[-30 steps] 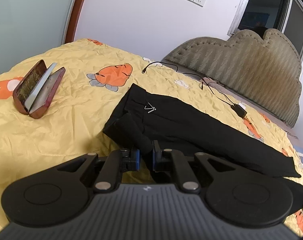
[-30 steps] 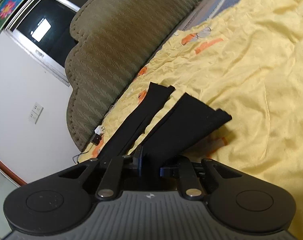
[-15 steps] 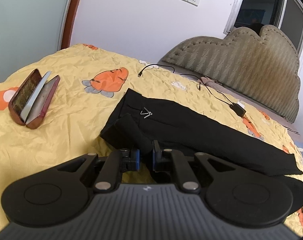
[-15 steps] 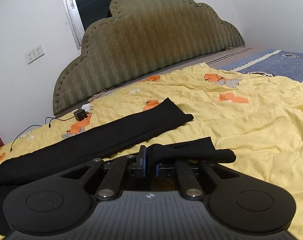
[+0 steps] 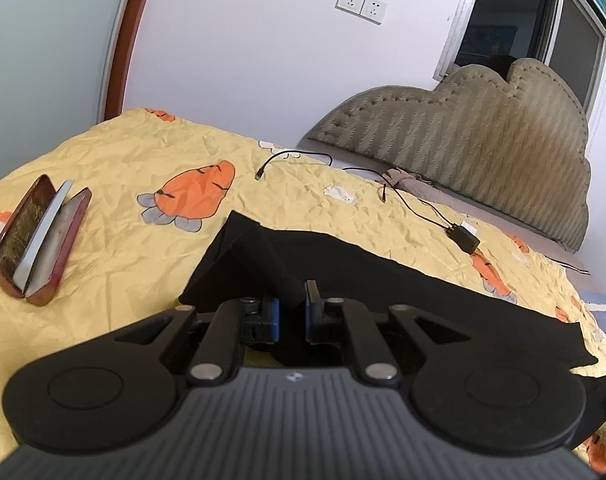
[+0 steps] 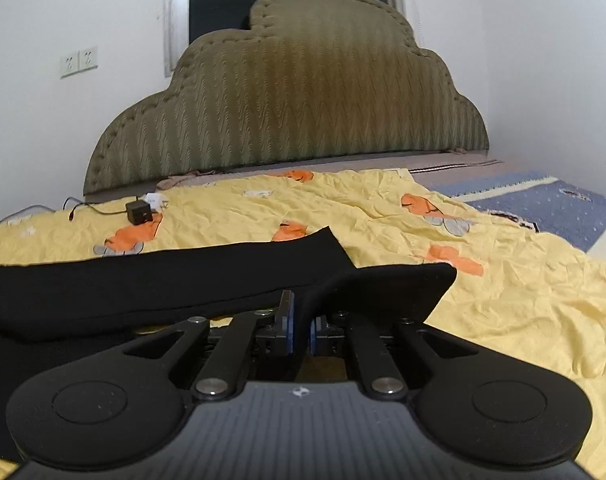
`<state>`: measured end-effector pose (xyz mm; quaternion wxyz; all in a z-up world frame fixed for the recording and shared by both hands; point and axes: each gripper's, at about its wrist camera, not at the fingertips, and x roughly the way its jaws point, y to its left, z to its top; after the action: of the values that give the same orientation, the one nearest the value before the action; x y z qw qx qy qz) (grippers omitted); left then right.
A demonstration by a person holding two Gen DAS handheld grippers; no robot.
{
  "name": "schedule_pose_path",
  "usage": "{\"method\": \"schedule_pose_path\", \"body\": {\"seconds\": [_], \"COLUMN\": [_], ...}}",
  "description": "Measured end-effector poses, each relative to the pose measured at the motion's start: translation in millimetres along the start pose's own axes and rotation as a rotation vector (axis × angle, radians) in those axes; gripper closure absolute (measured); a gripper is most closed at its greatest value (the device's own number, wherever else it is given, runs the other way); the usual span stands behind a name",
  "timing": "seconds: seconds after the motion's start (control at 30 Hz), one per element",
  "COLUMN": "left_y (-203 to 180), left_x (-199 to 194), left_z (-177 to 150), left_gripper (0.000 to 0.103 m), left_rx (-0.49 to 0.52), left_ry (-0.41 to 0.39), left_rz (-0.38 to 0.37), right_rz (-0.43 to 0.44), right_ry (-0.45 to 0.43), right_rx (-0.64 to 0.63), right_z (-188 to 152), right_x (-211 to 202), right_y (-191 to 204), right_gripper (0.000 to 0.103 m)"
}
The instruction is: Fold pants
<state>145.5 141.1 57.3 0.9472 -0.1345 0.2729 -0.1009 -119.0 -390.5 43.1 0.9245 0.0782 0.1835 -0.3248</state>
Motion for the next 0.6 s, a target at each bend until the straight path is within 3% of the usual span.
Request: {"method": "schedule_pose_path", "body": {"seconds": [0.33, 0.6], "left_y": [-0.9, -9.8], "left_x": [-2.4, 2.4], "left_z": [2.2, 13.9], "left_gripper": [0.093, 0.094], "left_rx": [0.011, 0.019], "left_ry": [-0.003, 0.0], "left_rz": [-0.002, -0.02], "right_rz": [0.043, 0.044], "right_ry": [-0.027, -0.062], "right_rx": [0.056, -0.027], "right_z": [8.8, 36.6], "right_x": [-16.5, -10.2], "right_y": [-3.8, 7.5], "right_gripper": [0.096, 0.096]}}
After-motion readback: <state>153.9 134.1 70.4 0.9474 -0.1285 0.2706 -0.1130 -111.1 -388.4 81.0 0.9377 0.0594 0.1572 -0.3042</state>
